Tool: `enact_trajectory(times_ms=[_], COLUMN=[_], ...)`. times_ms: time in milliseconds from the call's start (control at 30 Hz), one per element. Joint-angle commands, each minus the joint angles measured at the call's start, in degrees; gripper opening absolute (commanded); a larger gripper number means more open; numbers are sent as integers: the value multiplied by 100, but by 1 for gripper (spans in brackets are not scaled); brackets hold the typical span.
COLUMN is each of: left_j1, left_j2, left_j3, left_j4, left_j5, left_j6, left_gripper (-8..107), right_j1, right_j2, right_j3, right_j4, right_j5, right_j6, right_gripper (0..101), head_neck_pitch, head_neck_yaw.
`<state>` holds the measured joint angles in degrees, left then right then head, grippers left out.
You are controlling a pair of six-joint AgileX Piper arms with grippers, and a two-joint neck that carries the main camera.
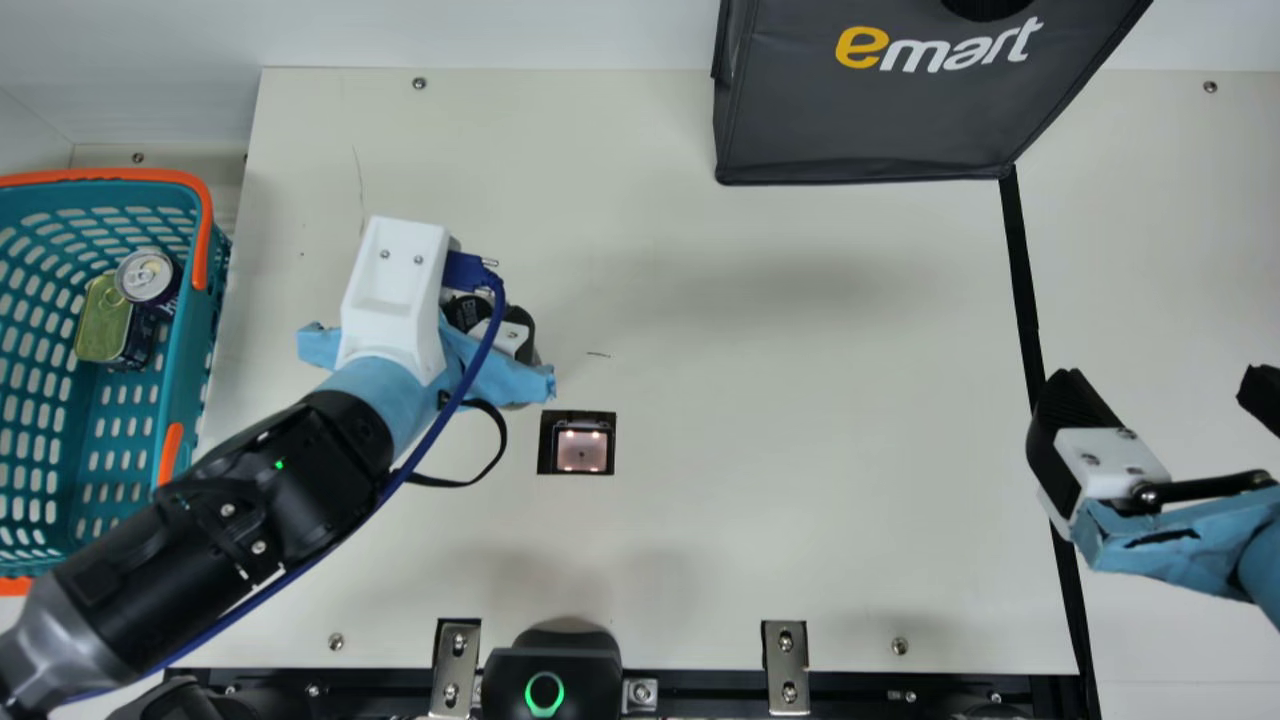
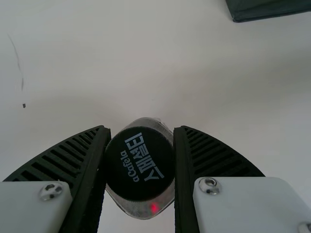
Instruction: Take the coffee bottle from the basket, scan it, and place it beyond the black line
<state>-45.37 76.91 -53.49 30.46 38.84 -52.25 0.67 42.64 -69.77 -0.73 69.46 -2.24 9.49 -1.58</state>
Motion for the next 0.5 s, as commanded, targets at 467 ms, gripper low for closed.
enact_trajectory(times_ms=[467], left_j1=[-312], left_j2=[-583], left_j3=[175], left_j4=[-626], left_j5=[-340], left_j6=[1380], left_gripper=[10], right_j1=[0], right_j2=[0], right_j3=[0], right_j4=[-4], right_j5=[-6], right_j6=[0], right_gripper=[91], head_neck_pitch=[-157], head_neck_yaw=[0])
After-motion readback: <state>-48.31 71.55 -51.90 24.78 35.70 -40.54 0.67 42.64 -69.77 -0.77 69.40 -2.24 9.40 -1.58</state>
